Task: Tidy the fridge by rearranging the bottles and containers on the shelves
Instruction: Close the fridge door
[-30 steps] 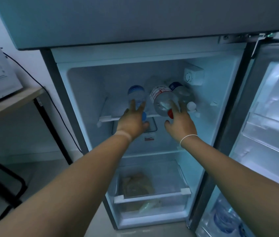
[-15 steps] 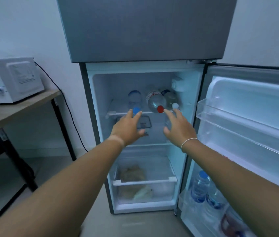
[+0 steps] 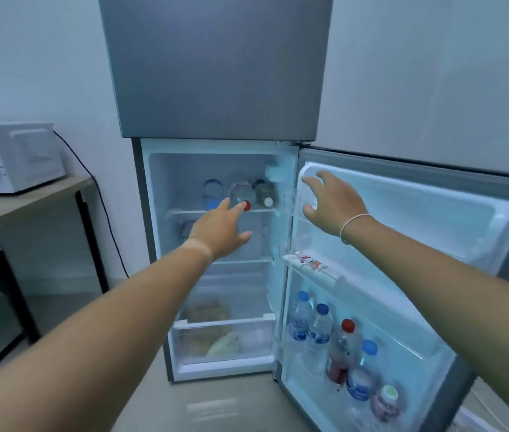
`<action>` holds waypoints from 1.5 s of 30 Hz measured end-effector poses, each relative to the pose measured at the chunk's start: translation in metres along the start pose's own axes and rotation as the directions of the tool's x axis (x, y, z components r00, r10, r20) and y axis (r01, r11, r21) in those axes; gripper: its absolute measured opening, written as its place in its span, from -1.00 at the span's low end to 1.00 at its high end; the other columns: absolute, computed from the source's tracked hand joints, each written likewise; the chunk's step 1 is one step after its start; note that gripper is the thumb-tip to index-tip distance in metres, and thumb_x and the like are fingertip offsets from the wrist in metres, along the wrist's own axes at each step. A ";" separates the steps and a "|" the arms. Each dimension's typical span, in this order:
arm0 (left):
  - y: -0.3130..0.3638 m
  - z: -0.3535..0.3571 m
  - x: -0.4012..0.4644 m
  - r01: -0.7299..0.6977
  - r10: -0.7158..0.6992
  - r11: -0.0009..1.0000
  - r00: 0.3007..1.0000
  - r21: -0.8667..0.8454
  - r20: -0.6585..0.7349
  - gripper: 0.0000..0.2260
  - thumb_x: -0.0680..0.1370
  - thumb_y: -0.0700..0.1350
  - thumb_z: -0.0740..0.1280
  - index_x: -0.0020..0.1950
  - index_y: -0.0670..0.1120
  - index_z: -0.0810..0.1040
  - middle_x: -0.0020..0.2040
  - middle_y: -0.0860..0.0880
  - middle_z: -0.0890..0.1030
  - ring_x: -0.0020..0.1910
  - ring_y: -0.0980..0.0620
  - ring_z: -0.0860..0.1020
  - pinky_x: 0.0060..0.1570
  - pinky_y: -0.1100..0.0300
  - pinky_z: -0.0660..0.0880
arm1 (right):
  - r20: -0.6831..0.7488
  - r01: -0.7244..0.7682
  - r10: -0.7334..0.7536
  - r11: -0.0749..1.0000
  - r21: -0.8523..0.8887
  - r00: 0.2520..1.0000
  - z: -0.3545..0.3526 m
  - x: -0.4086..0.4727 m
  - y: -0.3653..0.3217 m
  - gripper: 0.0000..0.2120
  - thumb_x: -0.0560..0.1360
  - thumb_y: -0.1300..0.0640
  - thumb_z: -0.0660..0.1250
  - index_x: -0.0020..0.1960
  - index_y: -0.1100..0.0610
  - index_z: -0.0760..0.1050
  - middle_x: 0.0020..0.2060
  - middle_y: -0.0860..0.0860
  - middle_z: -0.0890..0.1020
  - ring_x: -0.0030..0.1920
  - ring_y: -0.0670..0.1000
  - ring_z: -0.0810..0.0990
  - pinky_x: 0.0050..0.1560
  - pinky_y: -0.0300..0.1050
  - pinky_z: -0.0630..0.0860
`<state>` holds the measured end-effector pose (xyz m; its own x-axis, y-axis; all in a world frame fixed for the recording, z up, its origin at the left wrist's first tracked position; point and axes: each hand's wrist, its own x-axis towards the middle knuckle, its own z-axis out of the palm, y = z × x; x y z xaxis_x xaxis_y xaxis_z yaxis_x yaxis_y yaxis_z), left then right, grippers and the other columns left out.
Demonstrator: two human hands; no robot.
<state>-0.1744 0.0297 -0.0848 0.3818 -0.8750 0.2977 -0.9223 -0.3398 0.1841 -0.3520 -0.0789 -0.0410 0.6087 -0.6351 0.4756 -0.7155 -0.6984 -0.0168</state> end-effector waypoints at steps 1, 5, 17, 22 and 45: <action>0.071 -0.005 -0.023 -0.103 0.103 0.994 0.995 -0.033 -0.001 -0.41 0.56 0.08 0.24 0.54 0.00 0.13 0.56 -0.13 0.14 0.45 -0.15 0.32 0.34 -0.02 0.38 | -0.035 -0.088 0.087 0.994 -0.058 0.996 -0.049 -0.052 0.055 -0.49 0.53 0.06 0.20 0.46 0.08 0.25 0.41 0.15 0.32 0.34 0.20 0.37 0.30 0.03 0.33; 0.103 -0.009 -0.029 -0.162 0.161 0.986 0.987 -0.034 -0.016 -0.45 0.57 0.04 0.23 0.52 -0.04 0.20 0.51 -0.13 0.25 0.42 -0.14 0.36 0.33 -0.02 0.38 | -0.049 -0.148 0.144 0.986 -0.082 0.988 -0.077 -0.059 0.091 -0.49 0.52 0.05 0.21 0.44 0.10 0.26 0.38 0.16 0.35 0.31 0.23 0.40 0.29 0.05 0.35; 0.229 0.016 -0.051 -0.478 0.489 0.870 0.868 -0.122 0.084 -0.46 0.59 0.06 0.19 0.55 0.05 0.11 0.57 -0.05 0.12 0.54 -0.04 0.13 0.47 0.03 0.20 | -0.036 -0.233 0.233 0.918 -0.321 0.972 -0.113 -0.106 0.193 -0.48 0.50 -0.06 0.19 0.43 0.03 0.29 0.26 0.07 0.49 0.19 0.15 0.50 0.17 0.01 0.41; 0.255 0.026 -0.048 -0.528 0.537 0.842 0.841 -0.115 0.066 -0.48 0.59 0.06 0.19 0.52 0.01 0.19 0.53 -0.04 0.24 0.50 -0.06 0.21 0.45 0.01 0.25 | -0.047 -0.270 0.272 0.894 -0.358 0.961 -0.117 -0.108 0.207 -0.48 0.52 -0.07 0.15 0.47 -0.08 0.19 0.30 0.05 0.47 0.20 0.17 0.51 0.03 -0.05 0.38; 0.152 -0.008 -0.078 -0.246 0.247 0.828 0.967 -0.503 -0.068 -0.75 0.54 -0.06 0.21 0.04 -0.14 0.61 0.09 -0.07 0.63 0.12 -0.05 0.54 0.12 0.15 0.39 | -0.067 -0.222 0.217 0.971 -0.084 0.974 -0.147 -0.117 0.086 -0.71 0.47 0.11 0.20 0.03 0.18 0.64 0.04 0.17 0.66 0.08 0.22 0.58 0.08 -0.02 0.56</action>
<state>-0.3441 0.0487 -0.0722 0.1458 -0.9063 0.3967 -0.8278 0.1078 0.5506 -0.5350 -0.0166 0.0311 0.4145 -0.7478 0.5187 -0.8590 -0.5096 -0.0483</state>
